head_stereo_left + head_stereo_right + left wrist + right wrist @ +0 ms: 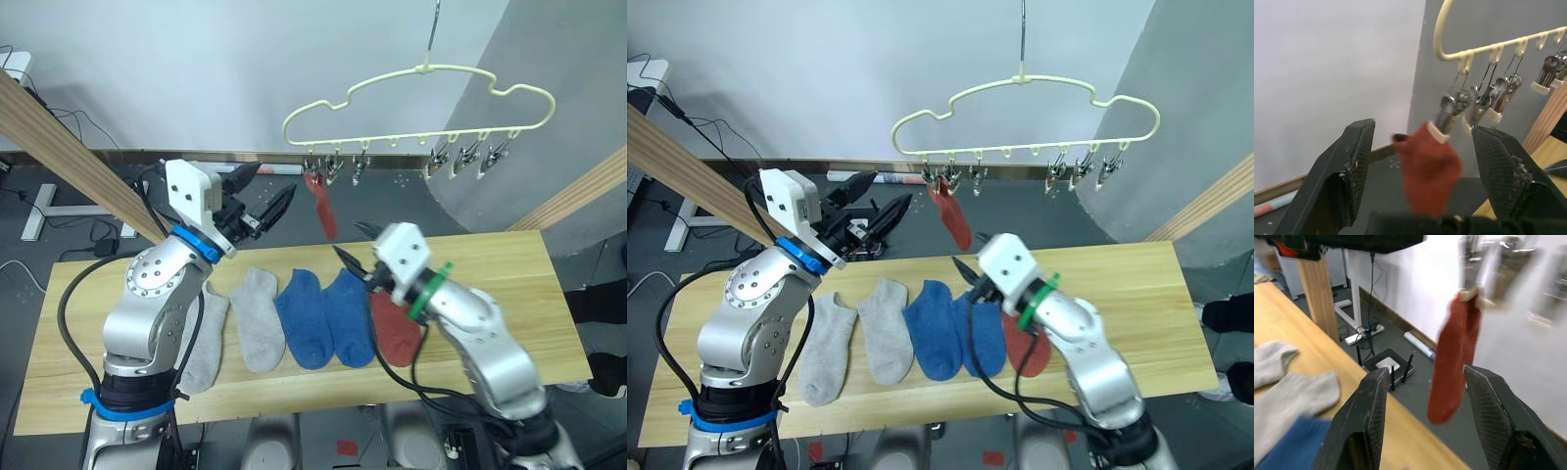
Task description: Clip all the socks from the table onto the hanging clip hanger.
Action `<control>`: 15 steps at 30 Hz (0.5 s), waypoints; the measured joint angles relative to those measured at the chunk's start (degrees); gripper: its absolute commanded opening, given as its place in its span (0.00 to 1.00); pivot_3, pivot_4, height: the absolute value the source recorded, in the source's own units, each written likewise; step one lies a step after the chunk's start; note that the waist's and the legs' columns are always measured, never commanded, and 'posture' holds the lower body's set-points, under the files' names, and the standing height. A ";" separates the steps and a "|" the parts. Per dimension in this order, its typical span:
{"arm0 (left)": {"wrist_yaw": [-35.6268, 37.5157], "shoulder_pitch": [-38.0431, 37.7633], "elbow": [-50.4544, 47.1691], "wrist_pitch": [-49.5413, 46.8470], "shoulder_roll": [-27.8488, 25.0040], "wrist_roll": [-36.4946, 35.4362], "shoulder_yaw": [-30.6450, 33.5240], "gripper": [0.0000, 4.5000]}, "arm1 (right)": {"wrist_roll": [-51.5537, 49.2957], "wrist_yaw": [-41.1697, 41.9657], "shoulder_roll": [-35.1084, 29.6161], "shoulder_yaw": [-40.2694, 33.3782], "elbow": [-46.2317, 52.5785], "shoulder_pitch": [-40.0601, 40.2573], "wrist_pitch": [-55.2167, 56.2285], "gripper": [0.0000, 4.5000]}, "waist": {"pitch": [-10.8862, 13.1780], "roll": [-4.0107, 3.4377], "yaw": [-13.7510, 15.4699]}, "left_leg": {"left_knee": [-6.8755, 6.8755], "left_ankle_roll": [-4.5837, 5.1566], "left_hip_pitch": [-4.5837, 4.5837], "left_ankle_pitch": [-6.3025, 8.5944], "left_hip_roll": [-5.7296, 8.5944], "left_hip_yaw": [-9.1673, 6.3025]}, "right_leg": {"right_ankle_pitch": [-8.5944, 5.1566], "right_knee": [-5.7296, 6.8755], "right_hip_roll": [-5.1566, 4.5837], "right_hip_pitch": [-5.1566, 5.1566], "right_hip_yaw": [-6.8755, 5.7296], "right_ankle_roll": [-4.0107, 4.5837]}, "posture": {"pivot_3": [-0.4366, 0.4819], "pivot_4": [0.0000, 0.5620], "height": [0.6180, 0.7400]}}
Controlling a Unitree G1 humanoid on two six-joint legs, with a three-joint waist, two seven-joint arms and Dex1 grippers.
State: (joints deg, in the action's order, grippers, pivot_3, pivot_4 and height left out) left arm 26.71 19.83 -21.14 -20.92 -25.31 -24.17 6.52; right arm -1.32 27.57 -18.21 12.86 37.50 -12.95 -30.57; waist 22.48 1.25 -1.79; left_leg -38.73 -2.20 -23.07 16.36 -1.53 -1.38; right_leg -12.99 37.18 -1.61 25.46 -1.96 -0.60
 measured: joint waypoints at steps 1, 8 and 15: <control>-0.07 -0.27 -0.02 0.64 0.45 0.55 -0.21 0.77 | -0.92 0.70 -1.17 -1.61 1.61 0.98 -0.06 0.56 | 0.00 0.00 -0.03 | 0.00 0.03 0.00 0.01 0.00 0.01 | -0.01 -0.01 0.00 0.00 0.00 -0.01 | 0.36 0.72 1.00; 0.07 -3.08 -0.87 5.42 3.11 3.34 -3.01 0.77 | -11.20 4.53 -7.39 -14.66 9.39 8.94 -4.27 0.56 | 0.00 0.00 -0.06 | -0.01 0.15 0.03 0.08 -0.01 0.03 | -0.02 -0.01 0.03 -0.04 0.01 -0.03 | 0.32 0.68 1.00; -1.18 -3.75 -0.89 10.25 7.90 7.27 -7.41 0.65 | -20.27 6.29 -12.71 -22.42 16.04 12.25 -8.10 0.57 | -0.01 0.01 -0.24 | -0.04 0.17 0.04 0.08 -0.01 0.05 | -0.02 -0.03 0.19 -0.08 0.00 -0.05 | 0.29 0.67 1.00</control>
State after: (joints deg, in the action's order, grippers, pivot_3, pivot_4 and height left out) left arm 25.53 16.08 -22.03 -10.67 -17.41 -16.90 -0.89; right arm -21.59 33.86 -30.91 -9.56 53.54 -0.70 -38.68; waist 22.47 1.26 -2.03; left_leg -38.77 -2.03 -23.03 16.44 -1.54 -1.33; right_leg -13.01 37.15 -1.43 25.37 -1.96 -0.65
